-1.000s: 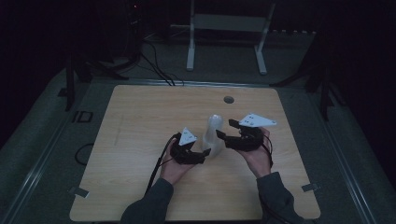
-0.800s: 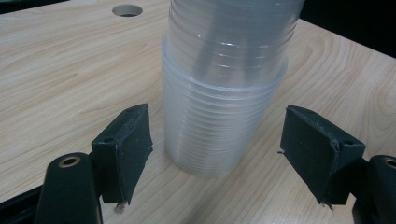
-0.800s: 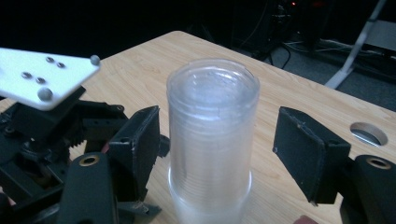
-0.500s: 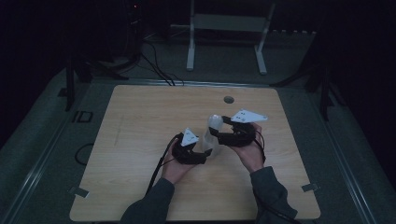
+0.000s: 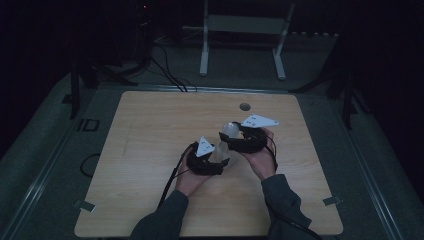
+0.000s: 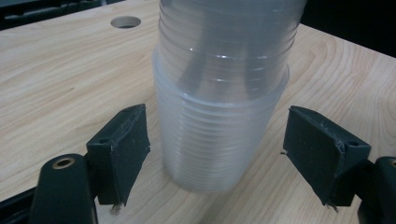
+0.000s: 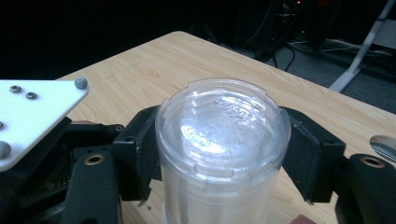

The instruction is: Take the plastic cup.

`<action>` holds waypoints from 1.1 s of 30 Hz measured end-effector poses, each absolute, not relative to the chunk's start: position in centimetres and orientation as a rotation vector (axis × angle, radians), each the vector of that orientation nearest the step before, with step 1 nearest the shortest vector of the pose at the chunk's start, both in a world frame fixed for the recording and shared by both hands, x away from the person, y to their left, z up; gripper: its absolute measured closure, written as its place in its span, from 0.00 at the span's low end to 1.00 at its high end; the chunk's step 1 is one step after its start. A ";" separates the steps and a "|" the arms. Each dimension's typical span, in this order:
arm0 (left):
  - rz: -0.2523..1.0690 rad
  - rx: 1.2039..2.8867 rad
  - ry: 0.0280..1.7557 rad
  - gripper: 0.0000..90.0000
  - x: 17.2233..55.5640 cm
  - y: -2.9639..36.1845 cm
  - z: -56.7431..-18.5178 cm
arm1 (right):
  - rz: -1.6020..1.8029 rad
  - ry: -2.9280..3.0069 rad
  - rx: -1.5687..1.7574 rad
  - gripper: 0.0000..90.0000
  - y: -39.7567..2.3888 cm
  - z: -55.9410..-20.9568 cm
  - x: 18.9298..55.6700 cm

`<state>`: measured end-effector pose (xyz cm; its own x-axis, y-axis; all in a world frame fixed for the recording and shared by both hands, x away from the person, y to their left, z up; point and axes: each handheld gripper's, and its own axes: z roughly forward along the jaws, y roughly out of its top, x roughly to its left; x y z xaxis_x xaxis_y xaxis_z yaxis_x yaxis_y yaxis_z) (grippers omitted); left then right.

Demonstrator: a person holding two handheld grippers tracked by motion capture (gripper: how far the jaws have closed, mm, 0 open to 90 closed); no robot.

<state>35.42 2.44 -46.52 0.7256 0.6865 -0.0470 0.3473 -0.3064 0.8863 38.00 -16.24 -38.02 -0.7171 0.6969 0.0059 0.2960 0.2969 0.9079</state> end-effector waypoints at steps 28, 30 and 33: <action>0.496 1.882 0.761 0.22 36.9 0.2 -47.1 | 1.418 2.183 0.898 0.43 -16.1 -38.0 37.9; 0.498 1.884 0.761 0.22 36.9 0.2 -47.0 | 1.419 2.184 0.899 0.43 -16.1 -38.0 38.0; 0.502 1.884 0.761 0.23 36.9 0.2 -47.1 | 1.418 2.185 0.899 0.43 -16.1 -38.0 38.0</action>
